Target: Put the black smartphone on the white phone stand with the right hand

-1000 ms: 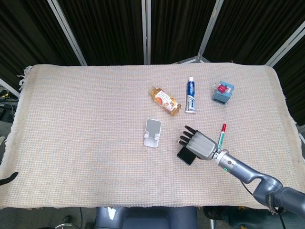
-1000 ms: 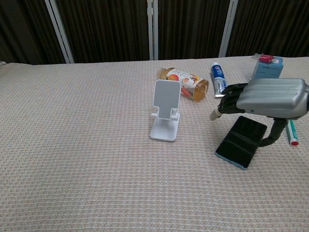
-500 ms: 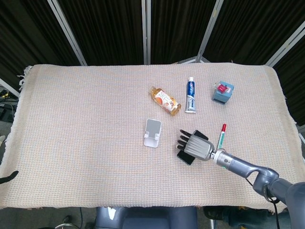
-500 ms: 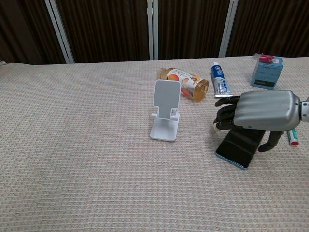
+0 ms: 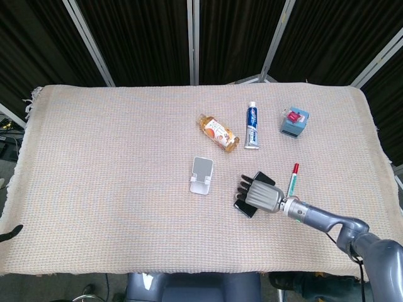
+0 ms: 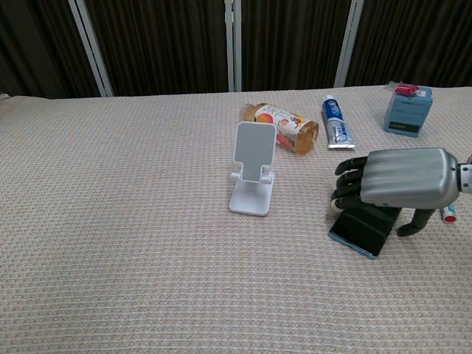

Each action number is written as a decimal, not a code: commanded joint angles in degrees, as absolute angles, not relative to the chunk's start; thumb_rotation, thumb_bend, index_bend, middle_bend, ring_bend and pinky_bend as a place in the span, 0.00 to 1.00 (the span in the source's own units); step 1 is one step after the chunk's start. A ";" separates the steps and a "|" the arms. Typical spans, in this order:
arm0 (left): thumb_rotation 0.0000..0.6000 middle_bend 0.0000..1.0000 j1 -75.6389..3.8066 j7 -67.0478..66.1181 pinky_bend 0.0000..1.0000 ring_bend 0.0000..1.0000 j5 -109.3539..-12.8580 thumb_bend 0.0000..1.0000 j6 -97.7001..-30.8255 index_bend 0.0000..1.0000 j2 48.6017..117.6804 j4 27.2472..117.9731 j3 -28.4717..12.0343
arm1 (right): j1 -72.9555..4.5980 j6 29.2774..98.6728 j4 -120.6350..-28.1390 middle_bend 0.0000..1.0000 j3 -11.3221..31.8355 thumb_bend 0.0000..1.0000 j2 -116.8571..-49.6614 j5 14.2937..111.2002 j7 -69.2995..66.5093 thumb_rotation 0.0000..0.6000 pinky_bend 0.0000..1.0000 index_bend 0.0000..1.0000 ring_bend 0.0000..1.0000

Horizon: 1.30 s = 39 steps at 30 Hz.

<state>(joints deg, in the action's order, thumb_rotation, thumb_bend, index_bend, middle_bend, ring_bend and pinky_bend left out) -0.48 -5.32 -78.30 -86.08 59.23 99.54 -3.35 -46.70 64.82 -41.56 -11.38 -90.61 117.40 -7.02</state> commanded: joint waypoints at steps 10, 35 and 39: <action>1.00 0.00 -0.56 -6.66 0.00 0.00 -77.52 0.00 -86.14 0.00 59.65 100.34 -3.65 | -46.08 69.05 -33.59 0.54 -14.24 0.11 -94.81 116.90 -12.46 1.00 0.28 0.52 0.52; 1.00 0.00 1.04 0.12 0.00 0.00 -81.44 0.00 -89.23 0.00 56.24 101.16 -3.22 | -50.32 78.14 -65.41 0.64 -5.58 0.17 -75.66 116.17 17.15 1.00 0.33 0.61 0.61; 1.00 0.00 0.26 0.43 0.00 0.00 -81.63 0.00 -87.42 0.00 56.73 100.50 -2.88 | -51.43 75.16 -70.54 0.63 -1.06 0.17 -75.07 114.90 30.12 1.00 0.33 0.61 0.61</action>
